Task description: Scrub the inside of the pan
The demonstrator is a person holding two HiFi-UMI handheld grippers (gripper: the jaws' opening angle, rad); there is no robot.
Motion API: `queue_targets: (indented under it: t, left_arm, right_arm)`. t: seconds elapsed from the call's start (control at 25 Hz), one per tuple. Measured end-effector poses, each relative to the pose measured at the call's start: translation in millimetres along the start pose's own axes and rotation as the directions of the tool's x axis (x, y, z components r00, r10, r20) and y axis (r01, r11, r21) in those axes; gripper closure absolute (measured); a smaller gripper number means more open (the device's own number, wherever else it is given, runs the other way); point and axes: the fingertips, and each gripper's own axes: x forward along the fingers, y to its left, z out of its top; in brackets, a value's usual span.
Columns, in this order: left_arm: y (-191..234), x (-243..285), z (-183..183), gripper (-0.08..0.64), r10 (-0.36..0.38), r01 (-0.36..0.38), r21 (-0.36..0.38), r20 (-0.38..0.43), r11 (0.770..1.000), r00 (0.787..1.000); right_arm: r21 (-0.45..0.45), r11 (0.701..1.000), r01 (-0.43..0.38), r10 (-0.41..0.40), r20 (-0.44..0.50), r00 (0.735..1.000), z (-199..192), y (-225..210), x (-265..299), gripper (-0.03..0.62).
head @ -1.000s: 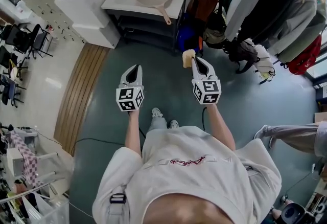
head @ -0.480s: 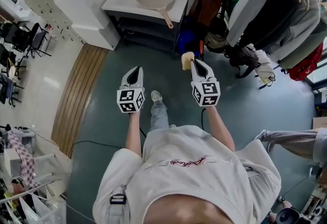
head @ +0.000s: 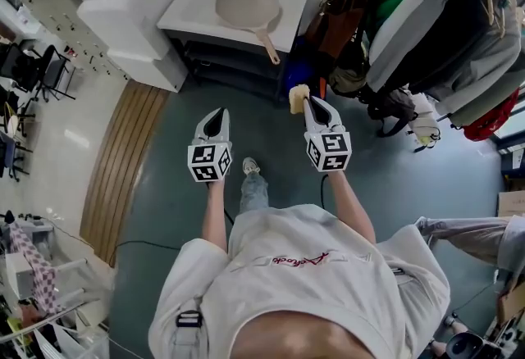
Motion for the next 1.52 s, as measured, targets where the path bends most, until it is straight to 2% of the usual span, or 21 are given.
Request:
queue_targets:
  t: [0.48,0.96,1.2,1.52]
  left_arm:
    - [75.6,95.8,36.0,0.560,-0.022,0.022,-0.031,-0.002,0.999,1.000]
    - [134.7,196.4,88.3,0.560,-0.091,0.091,0.013,0.016,0.996,0.996]
    - [160.9,231.2,103.9,0.560,-0.120,0.119,0.030,0.022,0.992,0.993]
    - [175.2,257.8,104.1,0.560,-0.157,0.157,0.042,0.002,0.987,0.988]
  right_arm:
    - [-0.024,0.999,0.027,-0.028,-0.017,0.999,38.4,-16.3,116.6,0.566]
    - [-0.019,0.995,0.095,-0.094,0.026,0.995,79.5,-42.9,220.4,0.566]
    - [-0.019,0.992,0.124,-0.123,0.045,0.991,92.3,-47.9,258.1,0.566]
    - [-0.007,0.987,0.161,-0.160,0.043,0.986,89.0,-51.5,280.3,0.566]
